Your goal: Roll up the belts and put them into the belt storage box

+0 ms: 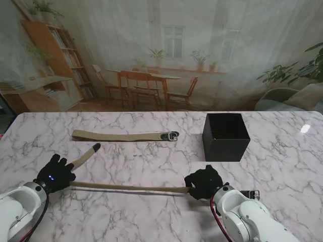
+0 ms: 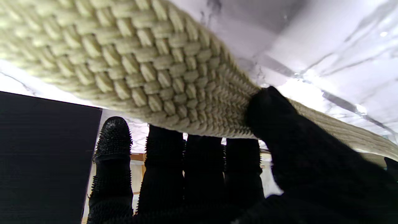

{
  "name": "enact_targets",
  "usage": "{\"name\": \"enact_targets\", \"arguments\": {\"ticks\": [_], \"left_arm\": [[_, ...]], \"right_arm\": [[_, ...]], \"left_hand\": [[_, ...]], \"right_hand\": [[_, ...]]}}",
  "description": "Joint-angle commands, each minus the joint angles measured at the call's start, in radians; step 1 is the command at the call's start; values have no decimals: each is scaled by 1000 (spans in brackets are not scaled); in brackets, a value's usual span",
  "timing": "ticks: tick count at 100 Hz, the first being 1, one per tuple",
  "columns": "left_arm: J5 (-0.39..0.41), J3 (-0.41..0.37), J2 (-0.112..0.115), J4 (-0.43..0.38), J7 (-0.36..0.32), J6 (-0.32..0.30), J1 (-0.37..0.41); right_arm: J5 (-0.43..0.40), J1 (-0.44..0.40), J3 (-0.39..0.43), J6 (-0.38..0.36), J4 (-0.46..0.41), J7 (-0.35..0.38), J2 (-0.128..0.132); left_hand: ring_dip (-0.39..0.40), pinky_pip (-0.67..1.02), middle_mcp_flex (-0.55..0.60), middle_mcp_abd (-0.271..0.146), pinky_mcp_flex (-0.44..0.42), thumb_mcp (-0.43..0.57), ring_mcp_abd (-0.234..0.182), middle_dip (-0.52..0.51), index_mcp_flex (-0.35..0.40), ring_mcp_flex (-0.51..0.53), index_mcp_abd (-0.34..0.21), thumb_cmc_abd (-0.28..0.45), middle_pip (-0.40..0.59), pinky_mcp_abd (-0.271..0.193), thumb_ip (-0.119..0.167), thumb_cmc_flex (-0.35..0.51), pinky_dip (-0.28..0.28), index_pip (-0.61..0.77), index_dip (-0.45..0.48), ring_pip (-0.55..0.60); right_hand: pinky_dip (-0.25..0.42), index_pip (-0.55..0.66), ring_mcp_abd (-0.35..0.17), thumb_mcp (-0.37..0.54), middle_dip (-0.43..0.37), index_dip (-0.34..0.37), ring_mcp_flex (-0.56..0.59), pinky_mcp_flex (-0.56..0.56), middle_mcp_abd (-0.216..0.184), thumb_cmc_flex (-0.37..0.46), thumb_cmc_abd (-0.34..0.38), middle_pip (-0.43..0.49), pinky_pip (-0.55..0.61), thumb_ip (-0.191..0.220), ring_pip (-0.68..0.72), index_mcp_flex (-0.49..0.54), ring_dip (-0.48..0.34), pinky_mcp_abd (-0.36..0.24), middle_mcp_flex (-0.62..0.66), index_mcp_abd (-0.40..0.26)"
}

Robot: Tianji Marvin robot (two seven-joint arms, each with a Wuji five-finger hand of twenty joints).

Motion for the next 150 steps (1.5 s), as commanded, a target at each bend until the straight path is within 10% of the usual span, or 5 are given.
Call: {"name": "enact_targets", "arguments": {"ticks": [1,34,87,135,150], "left_arm": [[18,-12,7,35,-20,26,14],[42,-5,7,104,-24,115,9],[21,11,6,118,-34,121,-7],[14,15,4,129,-25,147,-14],[10,17,4,133,-24,146,-18]], "right_arm": [[3,-1,3,9,10,4,7],[-4,28,-25,-21,16,104,20],[-41,-33,64,-83,-12,14,15],[-179,-102,163,-105,-63,121,26],[-183,-68,119,-104,-43,153,30]], "left_hand": [[4,9,26,7,-4,13,-1,11,37,10,33,6,6,11,11,55,-3,43,22,9],[6,9,22,7,-7,12,-3,15,36,7,32,6,9,9,12,55,-2,42,20,11],[7,10,23,8,-8,11,-2,17,33,6,28,9,12,10,12,53,-1,44,16,12],[6,9,19,11,-9,10,0,17,29,4,37,13,11,10,13,52,0,37,8,11],[7,9,21,12,-10,9,0,18,28,4,36,13,12,10,13,51,0,39,10,12]], "right_hand": [[1,44,-5,66,-6,10,-6,-16,-12,63,37,-4,1,24,-35,12,-11,23,41,-86],[9,-189,28,-23,-98,62,-151,-58,29,-224,47,-175,-22,75,-151,-77,-59,13,-172,-19],[16,-316,65,-31,-145,167,-319,-75,100,-345,28,-226,3,153,-142,-123,-79,-6,-455,-10],[10,-362,78,-90,-226,202,-366,-111,115,-273,-79,-269,-56,156,-230,-166,-147,2,-546,-6],[38,-273,42,10,-127,286,-253,-36,52,-215,-138,-141,5,152,-132,-120,-81,-20,-405,-59]]}}
